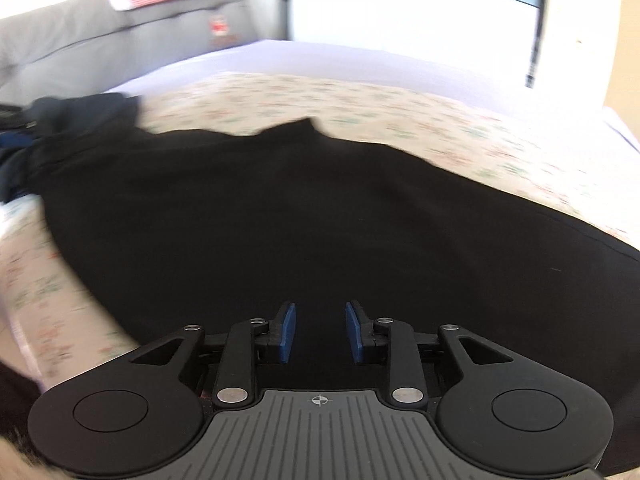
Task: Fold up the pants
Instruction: 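Open both grippers and smooth the folded trousers flat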
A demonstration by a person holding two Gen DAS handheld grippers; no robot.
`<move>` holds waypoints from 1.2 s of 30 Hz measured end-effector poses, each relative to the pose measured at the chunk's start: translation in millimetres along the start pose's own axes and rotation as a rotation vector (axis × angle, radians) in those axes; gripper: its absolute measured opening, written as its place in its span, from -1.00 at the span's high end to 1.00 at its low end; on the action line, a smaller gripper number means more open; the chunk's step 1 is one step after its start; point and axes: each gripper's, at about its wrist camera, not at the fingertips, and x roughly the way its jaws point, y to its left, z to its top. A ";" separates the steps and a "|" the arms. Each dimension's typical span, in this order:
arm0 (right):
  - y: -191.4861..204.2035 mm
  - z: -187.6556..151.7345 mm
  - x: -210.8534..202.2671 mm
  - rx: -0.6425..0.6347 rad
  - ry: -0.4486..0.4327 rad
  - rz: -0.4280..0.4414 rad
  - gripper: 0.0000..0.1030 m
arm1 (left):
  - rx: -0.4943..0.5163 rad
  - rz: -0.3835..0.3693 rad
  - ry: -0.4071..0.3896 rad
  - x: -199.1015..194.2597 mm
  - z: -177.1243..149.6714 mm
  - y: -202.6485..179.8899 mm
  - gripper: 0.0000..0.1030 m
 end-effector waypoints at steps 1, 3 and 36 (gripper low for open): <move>-7.0 1.0 2.4 0.009 0.001 -0.015 0.44 | 0.016 -0.029 0.015 5.1 -2.6 -10.3 -0.87; -19.2 4.1 8.8 0.020 0.005 -0.042 0.44 | 0.049 -0.083 0.049 16.3 -10.0 -33.3 -0.87; -330.6 -9.4 -61.6 0.387 0.047 -0.540 -0.57 | 0.188 -0.434 0.199 82.7 -57.7 -255.3 -1.00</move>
